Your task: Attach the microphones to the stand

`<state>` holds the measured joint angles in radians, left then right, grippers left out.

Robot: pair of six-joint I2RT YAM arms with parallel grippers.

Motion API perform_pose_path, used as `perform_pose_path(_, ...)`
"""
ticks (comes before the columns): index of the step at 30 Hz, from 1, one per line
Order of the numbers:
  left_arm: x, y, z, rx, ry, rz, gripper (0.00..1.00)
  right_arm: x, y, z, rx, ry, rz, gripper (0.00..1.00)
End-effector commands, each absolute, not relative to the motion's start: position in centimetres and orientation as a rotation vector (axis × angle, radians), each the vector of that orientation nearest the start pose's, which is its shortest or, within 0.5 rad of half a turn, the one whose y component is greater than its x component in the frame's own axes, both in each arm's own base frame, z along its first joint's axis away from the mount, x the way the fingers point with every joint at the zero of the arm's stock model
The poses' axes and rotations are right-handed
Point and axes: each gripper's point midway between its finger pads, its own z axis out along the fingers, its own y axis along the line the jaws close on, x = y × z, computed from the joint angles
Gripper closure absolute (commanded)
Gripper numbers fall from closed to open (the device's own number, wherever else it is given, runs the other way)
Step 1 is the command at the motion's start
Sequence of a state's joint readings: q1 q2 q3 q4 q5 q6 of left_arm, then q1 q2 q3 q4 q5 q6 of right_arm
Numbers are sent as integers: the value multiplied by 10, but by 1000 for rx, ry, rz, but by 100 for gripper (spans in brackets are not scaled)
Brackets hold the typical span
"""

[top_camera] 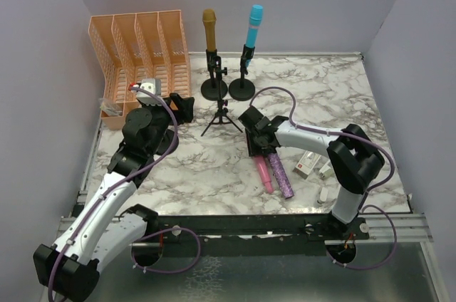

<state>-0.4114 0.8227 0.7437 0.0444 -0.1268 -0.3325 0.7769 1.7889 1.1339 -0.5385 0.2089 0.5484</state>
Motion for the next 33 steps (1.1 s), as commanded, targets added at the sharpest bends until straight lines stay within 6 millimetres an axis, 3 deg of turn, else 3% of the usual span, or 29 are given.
perform_pose_path(1, 309, -112, 313, -85, 1600, -424, 23, 273, 238, 17, -300, 2713, -22, 61)
perform_pose_path(5, 307, -106, 312, -109, 1601, -410, 20, 281, 238, 29, -281, 2662, -30, 72)
perform_pose_path(10, 304, -98, 313, -161, 1605, -385, 15, 300, 257, 84, -234, 2472, 164, 80)
perform_pose_path(14, 302, -96, 313, -166, 1599, -385, 14, 317, 272, 153, -174, 2250, 349, 83)
perform_pose_path(18, 297, -100, 317, -124, 1583, -411, 14, 339, 263, 233, -74, 2014, 361, 85)
perform_pose_path(23, 295, -104, 317, -117, 1581, -434, 14, 365, 262, 346, -51, 1703, 376, 84)
perform_pose_path(27, 294, -105, 317, -116, 1587, -446, 13, 380, 275, 438, -66, 1494, 416, 84)
perform_pose_path(30, 293, -108, 318, -109, 1587, -460, 13, 389, 286, 483, -83, 1361, 430, 84)
perform_pose_path(33, 292, -109, 319, -106, 1585, -473, 13, 398, 299, 514, -105, 1252, 440, 83)
